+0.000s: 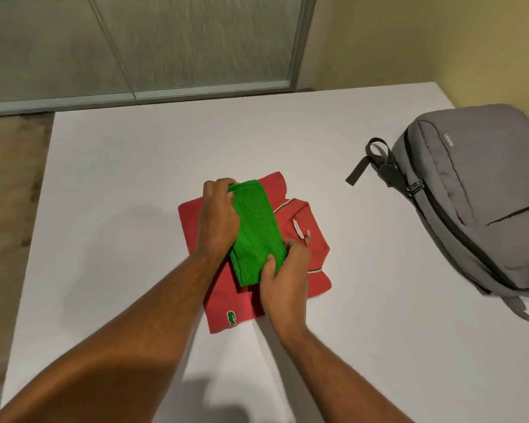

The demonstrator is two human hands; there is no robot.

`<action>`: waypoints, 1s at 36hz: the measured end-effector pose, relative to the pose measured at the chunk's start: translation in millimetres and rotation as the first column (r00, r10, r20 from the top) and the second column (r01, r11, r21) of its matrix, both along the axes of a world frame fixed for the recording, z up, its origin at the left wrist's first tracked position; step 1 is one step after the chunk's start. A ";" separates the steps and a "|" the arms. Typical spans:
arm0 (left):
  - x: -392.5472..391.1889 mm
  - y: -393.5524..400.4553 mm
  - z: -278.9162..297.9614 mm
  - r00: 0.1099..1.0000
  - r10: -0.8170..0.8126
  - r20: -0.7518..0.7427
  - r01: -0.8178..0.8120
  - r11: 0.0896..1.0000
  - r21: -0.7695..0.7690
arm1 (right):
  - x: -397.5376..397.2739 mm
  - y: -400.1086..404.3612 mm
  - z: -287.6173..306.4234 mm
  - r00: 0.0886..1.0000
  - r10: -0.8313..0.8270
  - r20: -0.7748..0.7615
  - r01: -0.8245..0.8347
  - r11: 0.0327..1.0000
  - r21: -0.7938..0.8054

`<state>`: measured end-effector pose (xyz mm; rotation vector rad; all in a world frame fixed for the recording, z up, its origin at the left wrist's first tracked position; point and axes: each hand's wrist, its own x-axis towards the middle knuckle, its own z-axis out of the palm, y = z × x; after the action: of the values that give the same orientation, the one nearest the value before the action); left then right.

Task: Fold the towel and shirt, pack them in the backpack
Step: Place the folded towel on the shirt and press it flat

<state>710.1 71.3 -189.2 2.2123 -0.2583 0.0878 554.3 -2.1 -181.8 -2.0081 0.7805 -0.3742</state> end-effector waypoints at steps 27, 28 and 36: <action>25.7 9.2 -45.0 0.720 -0.677 -0.149 0.607 0.513 0.607 | 18.3 40.8 -63.0 0.896 -0.064 -0.439 -0.152 0.886 -0.438; 24.5 9.8 -46.4 0.728 -0.671 -0.138 0.600 0.528 0.601 | 18.6 40.0 -64.0 0.894 -0.060 -0.445 -0.160 0.883 -0.442; 12.4 20.9 -51.0 0.811 -0.577 -0.100 0.520 0.631 0.576 | 16.6 26.5 -67.2 0.874 0.049 -0.484 -0.292 0.849 -0.441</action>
<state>722.5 92.2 -240.2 2.6221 -1.1493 -0.2667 570.9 24.4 -249.0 -2.7027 0.8285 0.0262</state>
